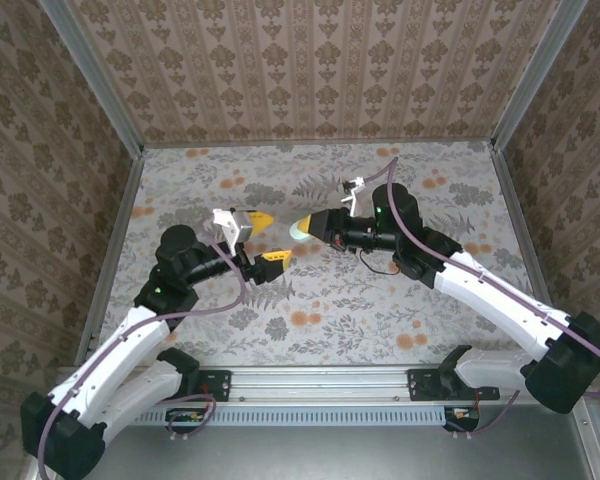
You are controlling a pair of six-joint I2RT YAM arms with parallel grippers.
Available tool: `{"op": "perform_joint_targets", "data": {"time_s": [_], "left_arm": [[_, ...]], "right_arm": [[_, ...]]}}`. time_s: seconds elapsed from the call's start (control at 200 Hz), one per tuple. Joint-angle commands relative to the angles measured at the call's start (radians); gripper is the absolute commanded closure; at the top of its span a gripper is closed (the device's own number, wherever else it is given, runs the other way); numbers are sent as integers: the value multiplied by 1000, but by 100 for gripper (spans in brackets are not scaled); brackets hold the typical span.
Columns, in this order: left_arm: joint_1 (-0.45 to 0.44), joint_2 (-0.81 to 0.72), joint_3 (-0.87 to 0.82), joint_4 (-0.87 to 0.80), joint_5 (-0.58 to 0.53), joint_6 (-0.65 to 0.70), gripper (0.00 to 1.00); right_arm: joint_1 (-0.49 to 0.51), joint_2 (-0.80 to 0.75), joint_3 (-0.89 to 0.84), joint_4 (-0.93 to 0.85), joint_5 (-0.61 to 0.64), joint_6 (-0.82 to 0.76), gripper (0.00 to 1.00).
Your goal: Insert the wireless bluetooth earbuds into the charging case
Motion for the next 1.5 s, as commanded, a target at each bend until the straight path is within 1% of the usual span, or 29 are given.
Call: {"op": "perform_joint_targets", "data": {"time_s": [0.0,0.13,0.24,0.26,0.38,0.595,0.665,0.675,0.7,0.805,0.99,1.095,1.15,1.265,1.4,1.495], "left_arm": [[3,-43,42,-219,-145,79,1],[8,-75,39,-371,-254,74,0],[25,-103,7,-425,-319,41,0],[32,-108,0,-428,-325,34,0],[67,-128,-37,-422,-311,-15,0],[89,-145,-64,-446,-318,-55,0],[89,-150,-76,-441,-314,-61,0],[109,-150,-78,-441,-313,-62,0],[120,-150,-82,-439,-310,-63,0],[127,-144,-88,-433,-304,-68,0],[138,-131,-103,-409,-302,-79,0],[144,-123,-102,-407,-300,-80,0],[146,-121,-100,-410,-298,-80,0],[154,-124,-96,-422,-299,-74,0],[167,-129,-86,-441,-308,-66,0],[186,-130,-72,-460,-324,-55,0]], "right_arm": [[-6,4,-17,-132,102,-86,75],[11,94,-91,-19,90,-62,74],[27,174,-120,58,95,-68,74],[29,213,-120,66,96,-72,74],[32,328,-113,123,80,-77,74],[61,514,-108,229,35,-58,75],[71,561,-124,267,17,-41,75],[73,568,-126,272,14,-38,75],[78,583,-132,285,9,-33,75],[99,628,-144,299,-1,-24,76],[117,626,-182,295,14,-23,76],[118,602,-203,262,44,-40,73],[118,587,-208,238,57,-52,69],[116,535,-212,165,95,-79,56],[107,447,-194,28,152,-138,46],[93,369,-174,-88,213,-198,40]]}}
